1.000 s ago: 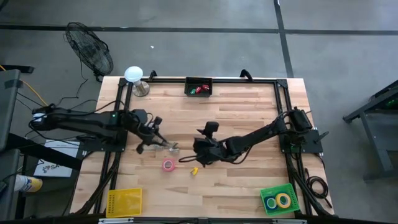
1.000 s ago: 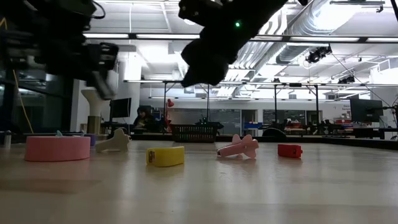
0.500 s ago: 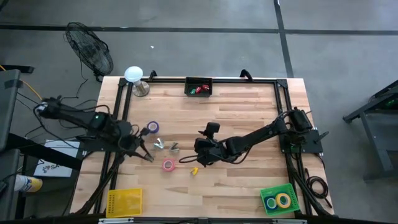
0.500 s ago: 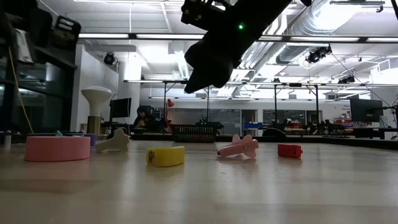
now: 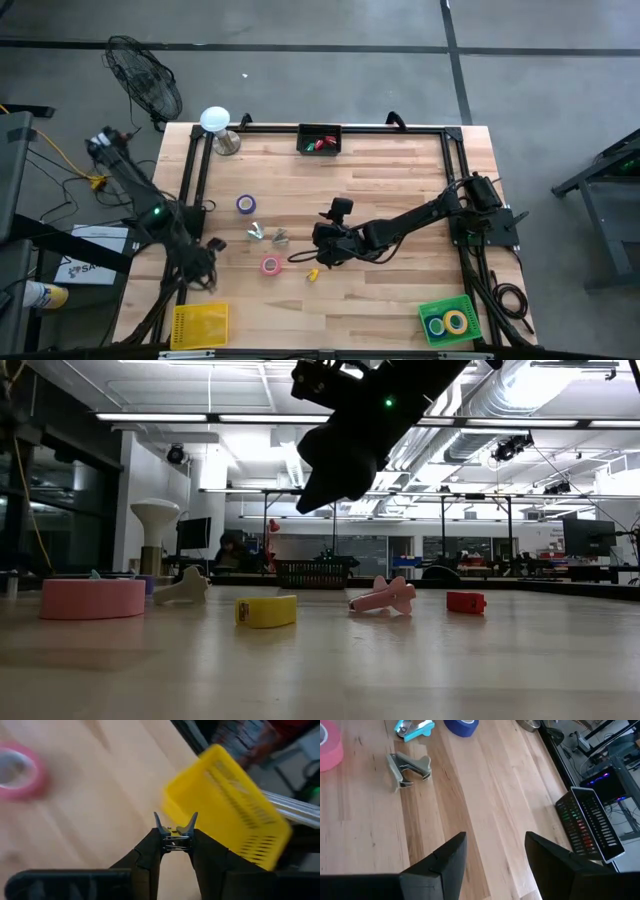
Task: Pick and place Stapler, Stapler remover, tape
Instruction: Put the black staple remover into the yellow bin
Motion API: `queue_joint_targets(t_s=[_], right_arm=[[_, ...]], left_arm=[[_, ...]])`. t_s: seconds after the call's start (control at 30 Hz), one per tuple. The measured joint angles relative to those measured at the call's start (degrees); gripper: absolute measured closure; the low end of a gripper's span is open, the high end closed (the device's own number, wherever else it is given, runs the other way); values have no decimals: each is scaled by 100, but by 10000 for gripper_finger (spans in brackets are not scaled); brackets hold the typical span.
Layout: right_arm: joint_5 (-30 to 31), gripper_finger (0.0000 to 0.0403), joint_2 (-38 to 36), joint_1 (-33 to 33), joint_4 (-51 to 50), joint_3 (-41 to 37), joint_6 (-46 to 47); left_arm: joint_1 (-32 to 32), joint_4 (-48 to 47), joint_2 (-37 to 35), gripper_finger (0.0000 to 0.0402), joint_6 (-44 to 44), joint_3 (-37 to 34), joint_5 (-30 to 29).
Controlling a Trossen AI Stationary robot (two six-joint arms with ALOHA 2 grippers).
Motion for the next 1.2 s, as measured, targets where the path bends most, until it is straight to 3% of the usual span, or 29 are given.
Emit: queue_joint_targets(t_s=[0.27,0.5,0.77,0.9,1.13,1.2], right_arm=[[0,210,2,0,-25,0,1],[-2,210,2,-2,-45,0,42],[-24,210,2,2,-403,0,652],[-44,210,2,15,-1118,0,1403],[-2,210,4,15,-2461,0,2682],[127,210,4,15,-2668,0,2884]], left_arm=[[-1262,413,815,318,-1441,387,-217],[-1905,439,1668,318,-1820,1100,-852],[-1956,40,2308,318,-2325,1242,-696],[-1973,-198,2310,318,-2627,1240,-990],[-1635,-230,2310,318,-2704,1209,-624],[-1419,-113,2347,318,-2747,1198,-1300]])
